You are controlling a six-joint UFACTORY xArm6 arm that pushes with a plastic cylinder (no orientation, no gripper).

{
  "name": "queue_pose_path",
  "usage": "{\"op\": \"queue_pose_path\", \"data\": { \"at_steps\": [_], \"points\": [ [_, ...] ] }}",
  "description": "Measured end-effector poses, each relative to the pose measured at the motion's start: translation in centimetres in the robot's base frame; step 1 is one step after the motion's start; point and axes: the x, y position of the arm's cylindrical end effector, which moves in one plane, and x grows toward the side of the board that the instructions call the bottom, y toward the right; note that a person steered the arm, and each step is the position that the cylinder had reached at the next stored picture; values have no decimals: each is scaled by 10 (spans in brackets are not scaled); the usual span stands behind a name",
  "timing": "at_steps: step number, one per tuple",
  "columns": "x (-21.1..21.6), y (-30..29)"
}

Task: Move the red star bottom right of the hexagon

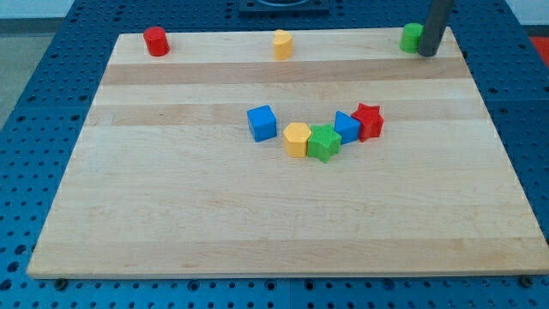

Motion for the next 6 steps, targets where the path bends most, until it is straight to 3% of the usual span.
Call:
{"op": "queue_pose_path", "data": {
  "at_steps": [1, 3, 6],
  "points": [
    [13, 0],
    [87, -24],
    [164, -145]
  ]
}}
